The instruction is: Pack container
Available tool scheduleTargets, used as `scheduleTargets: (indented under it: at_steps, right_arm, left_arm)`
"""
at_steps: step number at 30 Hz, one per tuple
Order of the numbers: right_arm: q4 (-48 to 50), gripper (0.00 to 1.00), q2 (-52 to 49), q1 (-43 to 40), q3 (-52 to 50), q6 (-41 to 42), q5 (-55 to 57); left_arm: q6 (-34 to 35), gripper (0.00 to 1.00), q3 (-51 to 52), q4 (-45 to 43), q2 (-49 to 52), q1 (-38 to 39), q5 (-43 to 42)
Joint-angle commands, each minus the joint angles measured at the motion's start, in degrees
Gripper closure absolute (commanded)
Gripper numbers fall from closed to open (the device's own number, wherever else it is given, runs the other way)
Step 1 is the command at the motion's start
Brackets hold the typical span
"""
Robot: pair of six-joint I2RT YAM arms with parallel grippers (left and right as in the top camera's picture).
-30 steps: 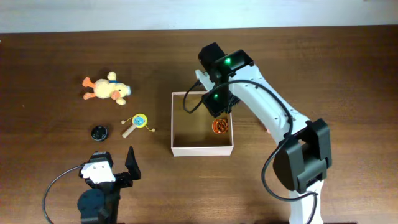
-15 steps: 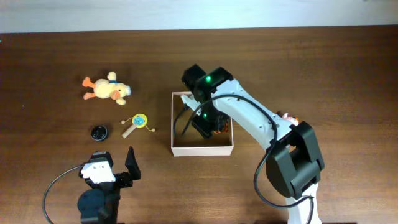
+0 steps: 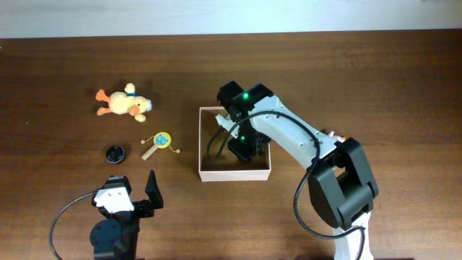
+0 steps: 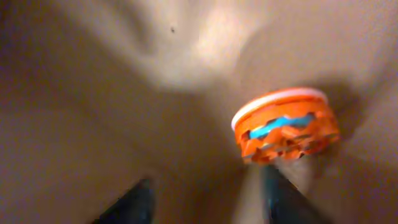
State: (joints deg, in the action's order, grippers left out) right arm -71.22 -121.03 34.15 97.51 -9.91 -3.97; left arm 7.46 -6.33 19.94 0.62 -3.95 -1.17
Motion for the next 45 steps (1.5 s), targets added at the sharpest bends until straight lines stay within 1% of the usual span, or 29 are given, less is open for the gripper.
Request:
scheduleTargets:
  at_steps: [1, 2, 4, 10, 18, 29, 34, 37, 40, 45]
  right_arm:
    - [0.0, 0.68, 1.7, -0.3, -0.6, -0.4, -0.4]
    - [0.0, 0.71, 1.7, -0.3, -0.6, -0.3, -0.6]
    - [-0.1, 0.71, 1.7, -0.3, -0.6, -0.4, -1.0]
    - [0.7, 0.71, 1.7, -0.3, -1.1, -0.4, -1.2]
    - [6.4, 0.7, 1.6, -0.3, -6.6, -0.8, -0.9]
    - [10.6, 0.7, 1.6, -0.9, -7.0, -0.8, 2.3]
    - [13.6, 0.7, 1.6, -0.9, -7.0, -0.8, 6.6]
    - [14.8, 0.69, 1.6, -0.9, -7.0, -0.8, 8.7]
    - [15.9, 0.65, 1.6, -0.9, -7.0, -0.8, 10.4]
    - [17.2, 0.65, 1.6, -0.9, -7.0, -0.8, 10.8]
  left_arm:
    - [-0.9, 0.01, 0.2, 0.0, -0.3, -0.4, -0.8]
    - [-0.9, 0.01, 0.2, 0.0, -0.3, -0.4, -0.8]
    - [-0.9, 0.01, 0.2, 0.0, -0.3, -0.4, -0.8]
    - [-0.9, 0.01, 0.2, 0.0, -0.3, -0.4, -0.8]
    - [-0.9, 0.01, 0.2, 0.0, -0.3, -0.4, -0.8]
    - [-0.9, 0.01, 0.2, 0.0, -0.3, -0.4, -0.8]
    - [-0.9, 0.01, 0.2, 0.0, -0.3, -0.4, -0.8]
    - [-0.9, 0.01, 0.2, 0.0, -0.3, -0.4, -0.8]
    - [-0.9, 0.01, 0.2, 0.0, -0.3, -0.4, -0.8]
    - [-0.9, 0.01, 0.2, 0.0, -0.3, -0.4, -0.8]
